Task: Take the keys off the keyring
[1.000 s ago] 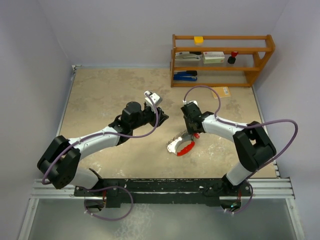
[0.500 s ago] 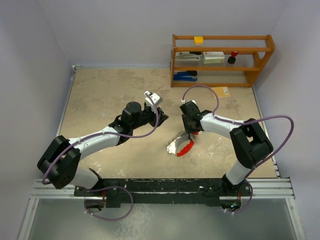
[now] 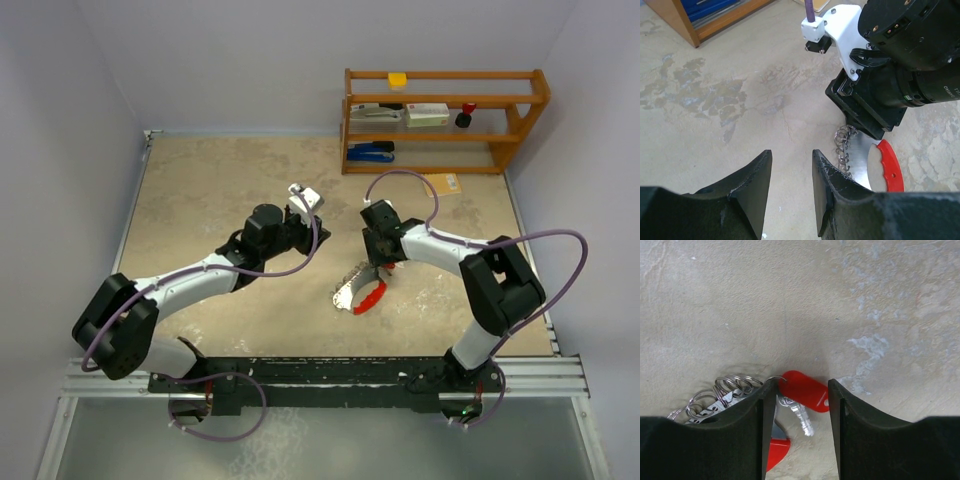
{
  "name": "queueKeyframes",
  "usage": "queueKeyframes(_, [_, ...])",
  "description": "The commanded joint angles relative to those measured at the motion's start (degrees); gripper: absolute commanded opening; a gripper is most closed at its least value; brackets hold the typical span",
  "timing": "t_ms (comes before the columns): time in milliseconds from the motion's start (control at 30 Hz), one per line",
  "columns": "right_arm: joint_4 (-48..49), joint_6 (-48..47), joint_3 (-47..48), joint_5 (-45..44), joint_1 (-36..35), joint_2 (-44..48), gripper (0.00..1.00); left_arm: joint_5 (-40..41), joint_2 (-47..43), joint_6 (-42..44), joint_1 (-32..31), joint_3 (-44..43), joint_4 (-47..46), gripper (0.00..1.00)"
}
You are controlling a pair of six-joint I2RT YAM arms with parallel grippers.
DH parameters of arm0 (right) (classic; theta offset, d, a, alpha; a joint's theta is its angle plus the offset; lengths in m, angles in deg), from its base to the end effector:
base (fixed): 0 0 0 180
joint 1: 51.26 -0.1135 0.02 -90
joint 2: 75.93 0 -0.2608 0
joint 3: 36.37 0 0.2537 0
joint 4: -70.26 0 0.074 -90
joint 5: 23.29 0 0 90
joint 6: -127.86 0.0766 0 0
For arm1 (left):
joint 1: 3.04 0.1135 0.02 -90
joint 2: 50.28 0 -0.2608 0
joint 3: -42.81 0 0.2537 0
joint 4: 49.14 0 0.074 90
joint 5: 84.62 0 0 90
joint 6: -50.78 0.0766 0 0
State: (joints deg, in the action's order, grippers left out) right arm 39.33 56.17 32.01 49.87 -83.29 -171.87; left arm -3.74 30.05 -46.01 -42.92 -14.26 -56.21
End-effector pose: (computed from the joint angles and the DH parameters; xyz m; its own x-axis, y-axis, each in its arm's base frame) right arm 0.3076 0.1662 0.1299 -0.8053 -0.1491 -0.5738 -0.1330 0.9886 -0.0703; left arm 0.2631 -0.2356 0.2287 -0.3011 0.0995 -0.9484 0.7193 0.6766 -0.1574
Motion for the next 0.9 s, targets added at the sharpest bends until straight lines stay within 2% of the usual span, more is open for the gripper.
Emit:
queueKeyframes(0, [-5.0,2.5,0.5,5.0,0.0,-1.3,0.5,1.6,-3.1,1.7,-0.1,-1.7,-0.4,0.36])
queueKeyframes(233, [-4.9,4.7,-2.4,6.3,0.0,2.0,0.5,2.7,-3.5,2.7,-0.2,-1.9,0.3,0.36])
queueKeyframes(733, [-5.2,7.7,-7.3,5.0,-0.1,2.0,0.55,1.8,-3.5,2.3,-0.2,-1.6,0.4,0.36])
queueKeyframes(800, [-4.9,7.7,-7.4,4.8,-0.1,1.4,0.51,1.5,-3.3,1.9,-0.2,-1.4,-0.2,0.36])
queueKeyframes(867, [-5.2,7.8,-6.7,4.2,-0.1,0.2,0.39,1.3,-3.0,1.7,-0.2,-1.5,-0.2,0.36])
